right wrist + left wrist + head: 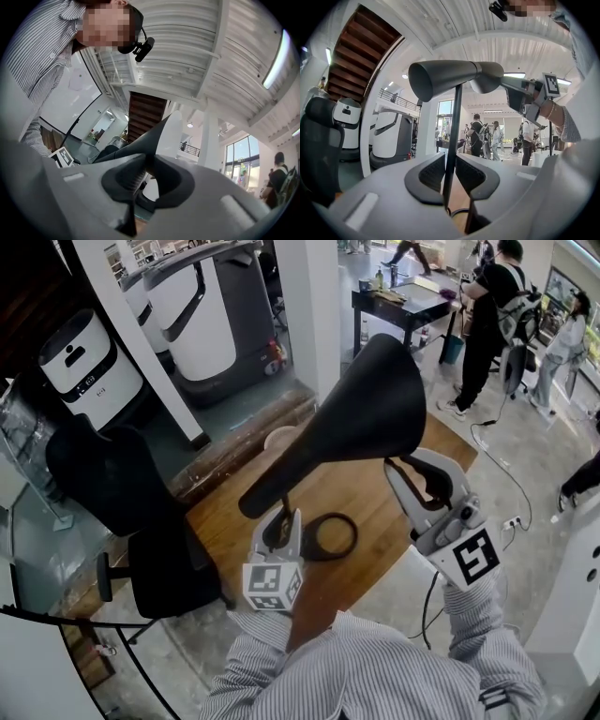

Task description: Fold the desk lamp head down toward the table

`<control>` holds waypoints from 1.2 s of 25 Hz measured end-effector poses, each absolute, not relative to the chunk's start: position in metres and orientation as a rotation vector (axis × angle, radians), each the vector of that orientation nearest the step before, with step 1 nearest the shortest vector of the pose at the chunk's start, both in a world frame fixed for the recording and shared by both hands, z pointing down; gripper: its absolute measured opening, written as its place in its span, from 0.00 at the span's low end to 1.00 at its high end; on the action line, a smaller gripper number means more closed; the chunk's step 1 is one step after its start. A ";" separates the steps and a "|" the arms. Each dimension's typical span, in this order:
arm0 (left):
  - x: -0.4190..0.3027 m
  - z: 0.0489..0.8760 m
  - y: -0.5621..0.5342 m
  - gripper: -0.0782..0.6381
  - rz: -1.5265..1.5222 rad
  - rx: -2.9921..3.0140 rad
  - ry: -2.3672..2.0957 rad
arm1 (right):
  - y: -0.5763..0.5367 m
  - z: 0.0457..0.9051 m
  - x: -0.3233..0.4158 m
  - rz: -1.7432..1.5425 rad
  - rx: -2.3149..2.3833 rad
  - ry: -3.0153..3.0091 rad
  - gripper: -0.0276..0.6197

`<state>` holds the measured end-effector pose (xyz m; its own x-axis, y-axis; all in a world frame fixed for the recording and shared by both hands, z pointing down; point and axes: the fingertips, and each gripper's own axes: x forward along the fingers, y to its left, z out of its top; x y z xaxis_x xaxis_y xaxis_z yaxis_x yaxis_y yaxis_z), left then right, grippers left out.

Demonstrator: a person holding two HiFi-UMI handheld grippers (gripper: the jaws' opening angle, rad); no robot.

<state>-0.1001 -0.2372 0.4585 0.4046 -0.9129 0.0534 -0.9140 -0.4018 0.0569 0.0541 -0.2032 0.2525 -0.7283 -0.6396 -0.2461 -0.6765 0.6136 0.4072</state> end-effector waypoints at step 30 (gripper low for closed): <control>-0.101 0.458 -0.239 0.21 -0.003 2.579 -1.642 | -0.213 0.333 0.068 0.026 -1.238 2.596 0.11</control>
